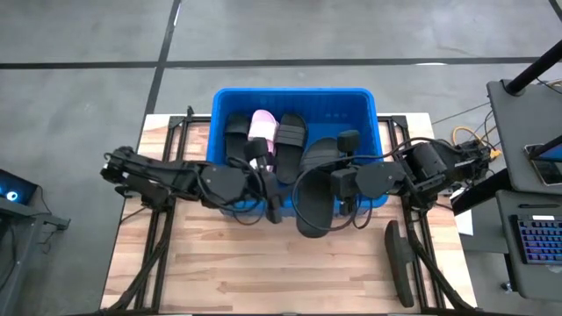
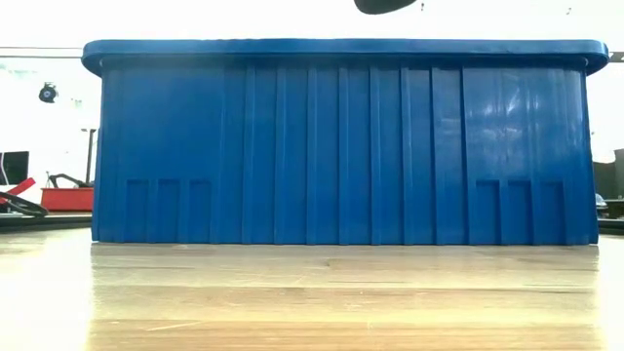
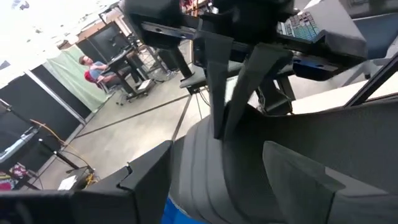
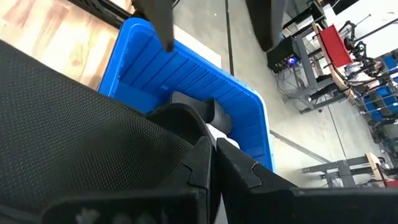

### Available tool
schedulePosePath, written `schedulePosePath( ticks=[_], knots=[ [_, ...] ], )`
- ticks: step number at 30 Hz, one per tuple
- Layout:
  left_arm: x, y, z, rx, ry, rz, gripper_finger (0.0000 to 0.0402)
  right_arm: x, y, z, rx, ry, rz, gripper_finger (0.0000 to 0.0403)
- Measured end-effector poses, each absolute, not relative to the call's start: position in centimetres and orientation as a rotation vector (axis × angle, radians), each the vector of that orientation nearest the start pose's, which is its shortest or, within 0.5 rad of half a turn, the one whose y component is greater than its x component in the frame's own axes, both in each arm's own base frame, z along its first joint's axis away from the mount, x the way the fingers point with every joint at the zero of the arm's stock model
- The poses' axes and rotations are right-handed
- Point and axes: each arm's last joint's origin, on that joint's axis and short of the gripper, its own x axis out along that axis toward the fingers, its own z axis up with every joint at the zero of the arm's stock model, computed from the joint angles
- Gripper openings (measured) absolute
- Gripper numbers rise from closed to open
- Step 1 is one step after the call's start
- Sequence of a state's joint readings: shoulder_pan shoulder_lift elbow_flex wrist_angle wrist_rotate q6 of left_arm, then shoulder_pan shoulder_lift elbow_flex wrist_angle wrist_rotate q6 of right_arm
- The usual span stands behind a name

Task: Pick and place slides into bin
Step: Put the black slipper into the blue container

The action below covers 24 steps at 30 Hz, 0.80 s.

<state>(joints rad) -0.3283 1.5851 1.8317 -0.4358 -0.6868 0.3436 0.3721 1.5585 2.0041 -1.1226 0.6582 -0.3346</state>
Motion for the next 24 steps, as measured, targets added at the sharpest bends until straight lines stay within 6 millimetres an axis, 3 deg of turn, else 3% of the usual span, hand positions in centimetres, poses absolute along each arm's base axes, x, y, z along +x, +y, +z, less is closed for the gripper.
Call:
schedulePosePath(
  ticks=[7, 24],
  knots=[
    [34.2, -9.3, 45.2, 0.459, 0.275, 0.324, 0.0233, 27.0, 8.6, 47.0, -0.666, 0.64, -0.172, 0.0011],
    [36.5, -6.6, 43.3, 0.483, 0.357, 0.479, 0.0232, 27.1, 8.7, 46.8, -0.685, 0.649, -0.162, 0.0011]
  ],
)
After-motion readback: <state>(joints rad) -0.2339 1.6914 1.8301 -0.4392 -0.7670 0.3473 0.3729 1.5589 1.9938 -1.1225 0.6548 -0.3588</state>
